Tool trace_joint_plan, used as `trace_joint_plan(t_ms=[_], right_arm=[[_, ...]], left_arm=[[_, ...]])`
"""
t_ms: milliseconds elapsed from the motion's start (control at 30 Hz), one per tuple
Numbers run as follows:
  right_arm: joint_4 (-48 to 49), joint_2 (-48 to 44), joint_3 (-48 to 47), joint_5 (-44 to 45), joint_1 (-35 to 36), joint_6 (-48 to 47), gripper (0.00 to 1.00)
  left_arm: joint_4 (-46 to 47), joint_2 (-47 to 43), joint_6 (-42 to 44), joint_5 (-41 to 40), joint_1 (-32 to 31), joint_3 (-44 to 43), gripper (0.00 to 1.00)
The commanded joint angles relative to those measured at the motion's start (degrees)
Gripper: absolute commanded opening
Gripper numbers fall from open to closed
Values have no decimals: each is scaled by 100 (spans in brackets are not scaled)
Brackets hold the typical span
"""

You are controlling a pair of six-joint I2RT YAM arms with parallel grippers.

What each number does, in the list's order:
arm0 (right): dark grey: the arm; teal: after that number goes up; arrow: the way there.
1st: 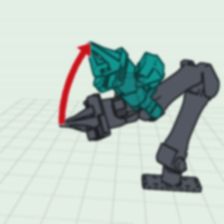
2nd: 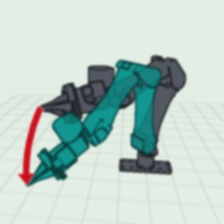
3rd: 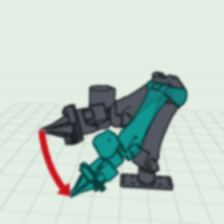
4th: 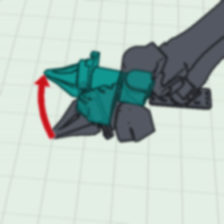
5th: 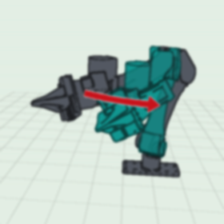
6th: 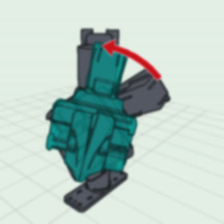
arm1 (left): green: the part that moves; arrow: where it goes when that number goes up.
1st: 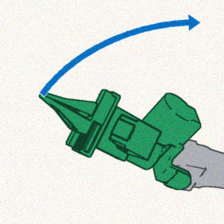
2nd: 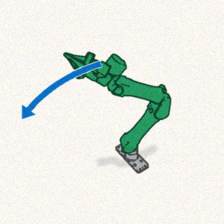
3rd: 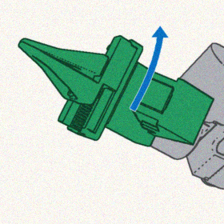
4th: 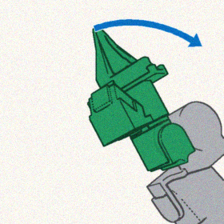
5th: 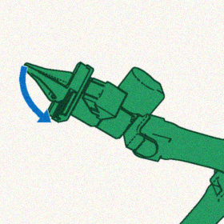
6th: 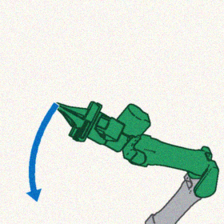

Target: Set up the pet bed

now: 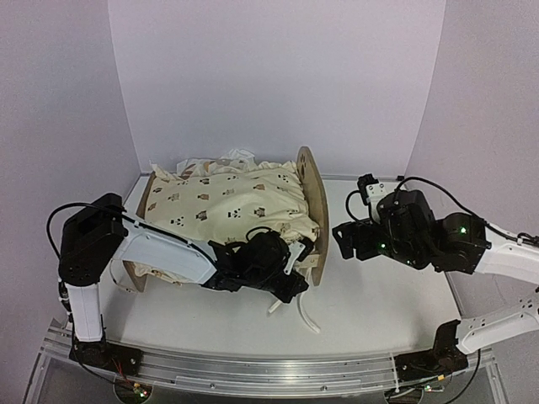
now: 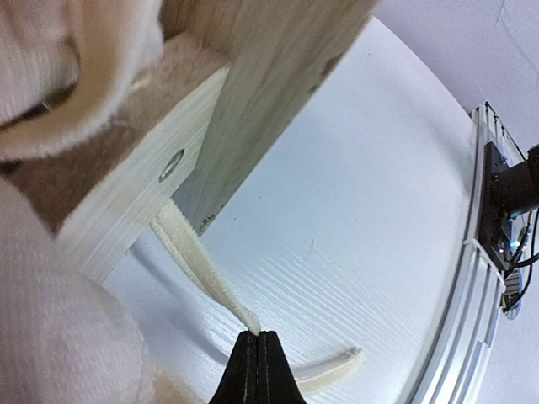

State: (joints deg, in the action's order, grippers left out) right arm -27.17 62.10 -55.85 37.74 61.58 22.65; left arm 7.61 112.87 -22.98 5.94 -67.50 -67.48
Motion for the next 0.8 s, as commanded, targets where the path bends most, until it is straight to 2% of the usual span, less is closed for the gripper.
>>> trace_joint_plan(t_ms=[0, 133, 267, 467, 767], right_arm=[[-396, -58, 126, -346, 0, 284, 89], [-421, -14, 284, -705, -5, 538, 85], [-412, 87, 375, -982, -6, 663, 79], [-371, 136, 501, -1210, -4, 688, 69], [10, -115, 958, -1888, -6, 549, 62]], left_arm=[[-296, -671, -70, 361, -26, -318, 0], [-445, -1005, -37, 589, -25, -437, 0], [-626, -1248, 130, 455, -24, -615, 0], [-889, -1268, 333, 180, -13, -1001, 0], [-935, -1229, 354, 178, 10, -1218, 0]])
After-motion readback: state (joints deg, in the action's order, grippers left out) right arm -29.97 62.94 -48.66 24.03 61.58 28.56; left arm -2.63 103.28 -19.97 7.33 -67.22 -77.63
